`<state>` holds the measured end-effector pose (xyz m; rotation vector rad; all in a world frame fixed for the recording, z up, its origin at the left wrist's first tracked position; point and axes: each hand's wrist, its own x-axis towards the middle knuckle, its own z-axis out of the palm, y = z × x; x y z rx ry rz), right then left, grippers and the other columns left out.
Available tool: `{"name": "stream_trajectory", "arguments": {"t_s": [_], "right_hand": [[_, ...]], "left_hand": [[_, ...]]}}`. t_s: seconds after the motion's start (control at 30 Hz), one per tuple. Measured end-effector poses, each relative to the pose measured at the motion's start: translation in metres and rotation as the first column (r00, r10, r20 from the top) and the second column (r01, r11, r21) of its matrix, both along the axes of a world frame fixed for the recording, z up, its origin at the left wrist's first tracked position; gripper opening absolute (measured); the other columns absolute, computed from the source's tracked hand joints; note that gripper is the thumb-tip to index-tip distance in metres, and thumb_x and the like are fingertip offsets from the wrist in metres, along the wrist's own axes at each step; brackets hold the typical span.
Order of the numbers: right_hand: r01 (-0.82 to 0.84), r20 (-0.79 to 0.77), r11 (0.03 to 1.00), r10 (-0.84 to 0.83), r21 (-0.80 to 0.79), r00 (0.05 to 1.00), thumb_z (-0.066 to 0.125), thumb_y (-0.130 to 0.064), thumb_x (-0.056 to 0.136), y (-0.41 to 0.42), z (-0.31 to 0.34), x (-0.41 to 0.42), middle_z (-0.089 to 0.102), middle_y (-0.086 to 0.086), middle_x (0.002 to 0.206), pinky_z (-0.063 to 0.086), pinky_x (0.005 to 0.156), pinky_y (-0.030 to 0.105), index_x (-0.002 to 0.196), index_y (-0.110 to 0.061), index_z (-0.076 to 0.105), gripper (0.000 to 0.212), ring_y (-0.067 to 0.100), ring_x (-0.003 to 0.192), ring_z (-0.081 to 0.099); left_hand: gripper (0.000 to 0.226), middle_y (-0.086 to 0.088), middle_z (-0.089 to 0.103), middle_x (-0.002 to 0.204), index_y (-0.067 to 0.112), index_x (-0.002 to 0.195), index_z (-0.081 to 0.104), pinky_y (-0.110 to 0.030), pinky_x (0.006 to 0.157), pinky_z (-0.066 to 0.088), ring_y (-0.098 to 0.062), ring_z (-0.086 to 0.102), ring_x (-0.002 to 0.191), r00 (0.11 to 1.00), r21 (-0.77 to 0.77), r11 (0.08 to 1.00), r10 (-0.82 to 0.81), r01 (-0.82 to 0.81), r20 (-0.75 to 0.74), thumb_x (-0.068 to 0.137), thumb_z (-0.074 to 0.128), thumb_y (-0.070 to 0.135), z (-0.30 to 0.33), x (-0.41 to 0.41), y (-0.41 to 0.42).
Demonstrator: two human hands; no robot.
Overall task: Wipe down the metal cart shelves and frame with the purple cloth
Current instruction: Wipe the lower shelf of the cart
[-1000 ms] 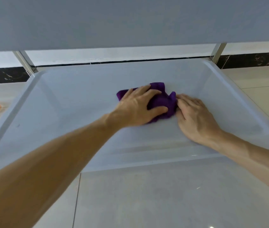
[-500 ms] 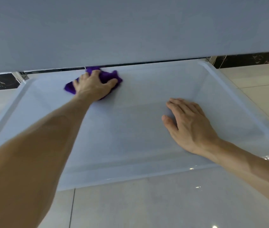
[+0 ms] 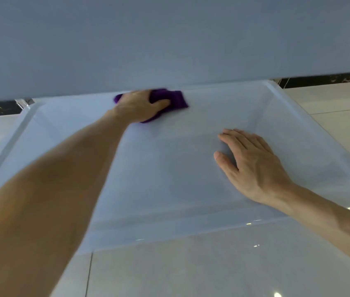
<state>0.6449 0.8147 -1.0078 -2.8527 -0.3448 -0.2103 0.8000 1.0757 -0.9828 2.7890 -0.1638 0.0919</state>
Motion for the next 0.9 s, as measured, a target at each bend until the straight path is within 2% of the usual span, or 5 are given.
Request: {"name": "stream_trajectory", "arguments": {"t_s": [0.2, 0.4, 0.6, 0.73, 0.9], "right_hand": [[-0.002, 0.031, 1.000, 0.002, -0.001, 1.000, 0.044, -0.039, 0.099, -0.002, -0.002, -0.003, 0.044, -0.002, 0.152, 0.023, 0.119, 0.041, 0.140, -0.014, 0.049, 0.049, 0.018, 0.144, 0.033], [-0.001, 0.045, 1.000, 0.001, -0.002, 0.999, 0.045, -0.033, 0.099, -0.003, 0.000, 0.000, 0.048, 0.001, 0.148, 0.023, 0.118, 0.036, 0.137, -0.012, 0.050, 0.044, 0.020, 0.141, 0.037], [0.001, -0.002, 1.000, -0.001, 0.025, 1.000, 0.045, -0.032, 0.099, -0.009, 0.004, 0.002, 0.046, 0.000, 0.150, 0.022, 0.116, 0.032, 0.138, -0.014, 0.049, 0.042, 0.020, 0.140, 0.037], [-0.001, -0.030, 1.000, 0.002, 0.027, 1.000, 0.046, -0.032, 0.099, -0.009, 0.006, 0.001, 0.046, 0.001, 0.150, 0.024, 0.116, 0.034, 0.137, -0.013, 0.050, 0.043, 0.022, 0.139, 0.038], [0.020, -0.042, 1.000, -0.021, -0.021, 0.999, 0.049, -0.020, 0.095, 0.011, 0.021, 0.002, 0.052, 0.013, 0.141, 0.031, 0.113, 0.043, 0.128, -0.002, 0.055, 0.038, 0.032, 0.134, 0.044]], "left_hand": [[0.071, -0.016, 0.047, 0.144, 0.019, 0.143, 0.043, -0.046, 0.110, 0.034, -0.038, 0.044, 0.130, 0.929, 0.039, 0.931, 0.365, -0.363, -0.057, 0.090, 0.045, 0.067, -0.003, -0.030, 0.096], [0.065, -0.004, 0.038, 0.153, 0.031, 0.146, 0.038, -0.043, 0.118, 0.019, -0.024, 0.029, 0.143, 1.000, 0.023, 1.000, -0.017, 0.017, 0.004, 0.090, 0.050, 0.061, -0.006, -0.099, 0.038], [0.075, 0.009, 0.021, 0.161, 0.043, 0.149, 0.026, -0.030, 0.121, 0.006, -0.011, 0.012, 0.149, 0.945, 0.025, 0.945, -0.326, 0.327, -0.036, 0.084, 0.034, 0.078, -0.006, -0.192, 0.027], [0.073, 0.014, 0.017, 0.161, 0.049, 0.149, 0.020, -0.019, 0.115, 0.008, -0.005, 0.010, 0.148, 0.977, 0.043, 0.980, -0.187, 0.192, -0.100, 0.082, 0.033, 0.077, 0.002, -0.226, 0.097], [0.077, 0.010, 0.022, 0.160, 0.046, 0.149, 0.021, -0.035, 0.119, 0.018, -0.014, 0.018, 0.148, 0.982, 0.106, 0.994, 0.036, -0.017, -0.185, 0.079, 0.035, 0.076, 0.012, -0.254, 0.152]]}}
